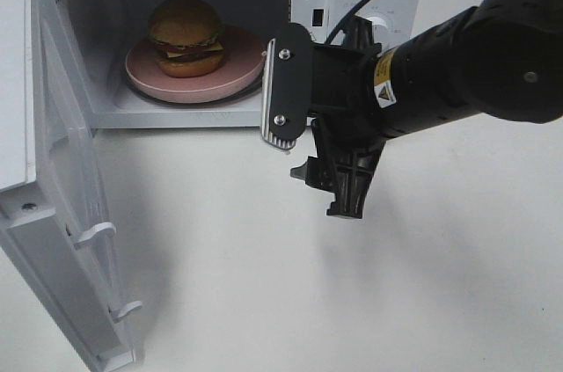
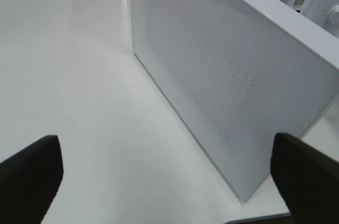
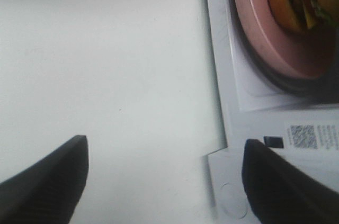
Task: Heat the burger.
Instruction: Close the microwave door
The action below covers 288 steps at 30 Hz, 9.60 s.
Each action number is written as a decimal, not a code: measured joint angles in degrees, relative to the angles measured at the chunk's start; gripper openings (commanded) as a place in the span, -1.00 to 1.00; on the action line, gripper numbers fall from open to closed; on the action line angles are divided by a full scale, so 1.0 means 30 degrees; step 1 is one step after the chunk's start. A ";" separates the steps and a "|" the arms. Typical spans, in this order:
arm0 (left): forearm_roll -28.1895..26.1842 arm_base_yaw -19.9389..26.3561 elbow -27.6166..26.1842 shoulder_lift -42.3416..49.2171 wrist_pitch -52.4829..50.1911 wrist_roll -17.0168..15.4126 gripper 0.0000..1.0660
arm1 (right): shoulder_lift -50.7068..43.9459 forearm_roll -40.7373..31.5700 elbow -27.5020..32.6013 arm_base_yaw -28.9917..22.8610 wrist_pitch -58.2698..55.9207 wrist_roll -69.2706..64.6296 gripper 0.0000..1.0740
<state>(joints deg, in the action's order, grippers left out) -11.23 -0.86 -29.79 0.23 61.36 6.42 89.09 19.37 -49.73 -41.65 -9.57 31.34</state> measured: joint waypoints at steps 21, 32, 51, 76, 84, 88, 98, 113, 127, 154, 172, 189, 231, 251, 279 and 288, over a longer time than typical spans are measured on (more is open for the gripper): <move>0.0000 0.0000 0.0000 0.0000 0.0000 0.0000 0.87 | -0.5023 -0.0974 0.0764 0.0000 -1.0695 -1.1077 0.42; 0.0000 0.0000 0.0000 0.0000 0.0000 0.0000 0.87 | -0.7754 -0.2044 0.0898 0.0000 -1.3636 -1.1096 0.42; 0.0000 0.0000 0.0000 0.0000 0.0000 0.0000 0.87 | -1.3140 -0.2063 0.3762 0.0000 -1.5145 -1.2338 0.42; 0.0000 0.0000 0.0000 0.0000 0.0000 0.0000 0.87 | -2.3319 -0.3591 0.6818 1.0523 -1.4859 -1.2777 0.42; 0.0000 0.0000 0.0000 0.0000 0.0000 0.0000 0.87 | -2.7196 -0.3858 0.7066 1.2357 -1.5126 -1.2777 0.42; 0.0000 0.0000 0.0000 0.0000 0.0000 0.0000 0.87 | -2.8724 -0.3877 0.7105 1.2911 -1.5126 -1.2777 0.42; 0.0019 0.0000 0.0000 0.0000 0.0000 0.0000 0.87 | -2.9775 -0.3877 0.7105 1.3063 -1.5164 -1.2777 0.42; 0.0019 0.0000 0.0000 0.0000 0.0000 0.0000 0.87 | -2.9775 -0.3877 0.7105 1.3063 -1.5164 -1.2777 0.42; 0.0019 0.0000 0.0000 0.0000 0.0000 0.0000 0.87 | -2.9775 -0.3877 0.7105 1.3063 -1.5164 -1.2777 0.42; 0.0019 0.0000 0.0000 0.0000 0.0000 0.0000 0.83 | -2.9775 -0.3877 0.7105 1.3063 -1.5164 -1.2777 0.42; 0.2483 0.0000 -0.0286 -0.1050 -0.4698 -0.1604 -0.45 | -2.9775 -0.3877 0.7105 1.3063 -1.5164 -1.2777 0.41; 0.2521 0.0000 0.3476 -0.7315 -1.4324 -0.1719 -1.00 | -2.9775 -0.3877 0.7105 1.3063 -1.5164 -1.2777 0.41; 1.5718 0.0000 0.6780 -2.2326 -3.3690 -1.1994 -1.00 | -2.9775 -0.3877 0.7105 1.3063 -1.5183 -1.2777 0.39; 1.7265 -0.0859 0.4603 -2.6623 -3.7013 -1.1765 -1.00 | -2.9775 -0.3877 0.7105 1.3063 -1.5183 -1.2777 0.39; 0.3094 -1.0581 -0.1872 -3.2582 -3.5714 -0.4354 -1.00 | -2.9775 -0.3877 0.7105 1.3063 -1.5279 -1.2777 0.39; -0.2005 -1.2548 -0.4603 -3.4435 -3.5638 -0.1070 -1.00 | -2.9775 -0.3877 0.7105 1.3063 -1.5298 -1.2777 0.39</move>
<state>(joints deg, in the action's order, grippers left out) -17.25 -38.50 -43.60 -103.08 -45.55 3.21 -0.23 7.73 -28.42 -2.46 -55.46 -6.99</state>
